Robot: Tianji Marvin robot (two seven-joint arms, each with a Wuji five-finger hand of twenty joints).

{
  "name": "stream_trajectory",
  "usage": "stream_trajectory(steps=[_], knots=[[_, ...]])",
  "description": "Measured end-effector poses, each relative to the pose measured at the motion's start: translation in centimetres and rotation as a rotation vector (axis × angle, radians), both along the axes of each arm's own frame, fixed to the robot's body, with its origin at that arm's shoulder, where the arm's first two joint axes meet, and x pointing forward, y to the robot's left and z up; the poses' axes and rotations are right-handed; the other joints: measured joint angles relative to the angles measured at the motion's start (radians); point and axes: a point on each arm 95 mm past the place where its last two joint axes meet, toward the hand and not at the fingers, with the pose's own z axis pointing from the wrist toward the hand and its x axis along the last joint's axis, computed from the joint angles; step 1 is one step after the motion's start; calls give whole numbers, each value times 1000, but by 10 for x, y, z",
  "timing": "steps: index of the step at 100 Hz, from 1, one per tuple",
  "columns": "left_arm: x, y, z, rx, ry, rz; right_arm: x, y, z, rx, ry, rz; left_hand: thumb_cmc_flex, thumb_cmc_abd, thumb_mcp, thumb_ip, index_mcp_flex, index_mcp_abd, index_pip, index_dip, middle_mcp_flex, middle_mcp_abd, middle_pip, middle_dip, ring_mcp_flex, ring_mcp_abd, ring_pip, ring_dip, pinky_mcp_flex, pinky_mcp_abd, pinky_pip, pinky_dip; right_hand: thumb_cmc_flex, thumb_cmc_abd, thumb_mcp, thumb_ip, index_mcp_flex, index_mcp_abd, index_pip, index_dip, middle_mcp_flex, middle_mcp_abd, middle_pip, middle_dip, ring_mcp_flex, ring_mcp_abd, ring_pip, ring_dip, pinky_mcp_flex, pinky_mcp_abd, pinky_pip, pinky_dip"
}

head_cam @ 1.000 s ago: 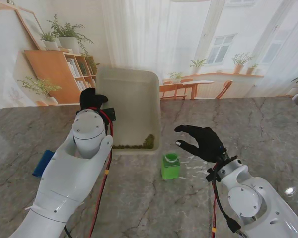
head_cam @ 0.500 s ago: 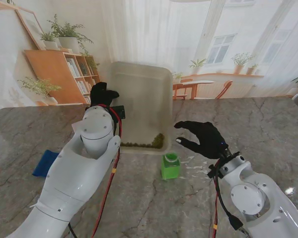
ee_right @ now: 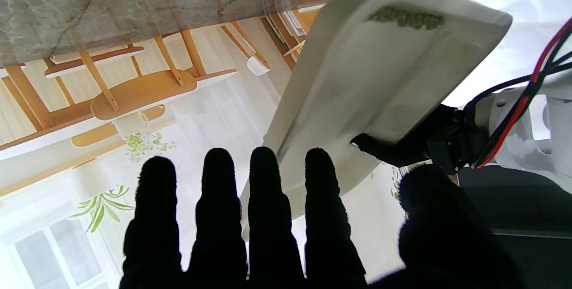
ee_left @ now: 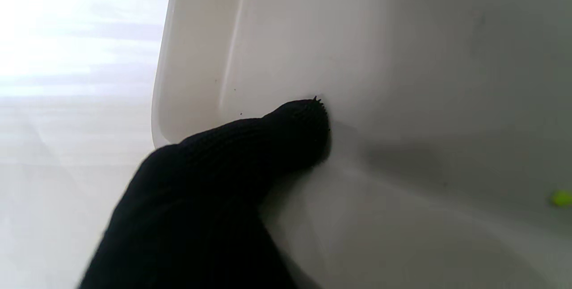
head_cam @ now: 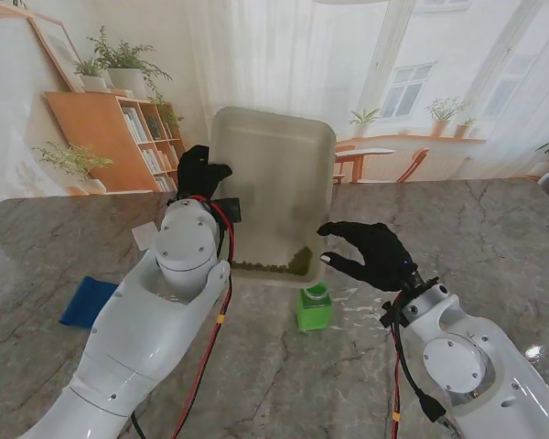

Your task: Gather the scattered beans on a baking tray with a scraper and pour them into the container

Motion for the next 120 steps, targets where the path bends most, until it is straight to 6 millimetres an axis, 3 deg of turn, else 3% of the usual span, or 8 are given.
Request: stream_trajectory(steps=[45, 120], knots=[[0, -2, 0, 52, -22, -27, 2, 4, 0, 9, 10, -3, 0, 0, 0, 0, 2, -1, 0, 0, 0, 0, 0, 0, 0, 0, 0, 2, -2, 0, 0, 13, 0, 0, 0, 0, 0, 0, 0, 0, 11, 4, 0, 0, 0, 0, 0, 0, 0, 0, 0, 0], [5, -18, 5, 84, -39, -71, 0, -1, -3, 22, 28, -31, -2, 0, 0, 0, 6, -11, 0, 0, -7, -6, 12, 0, -2, 0, 0, 3, -14, 0, 0, 36, 0, 0, 0, 0, 0, 0, 0, 0, 27, 56, 5, 2, 0, 0, 0, 0, 0, 0, 0, 0]])
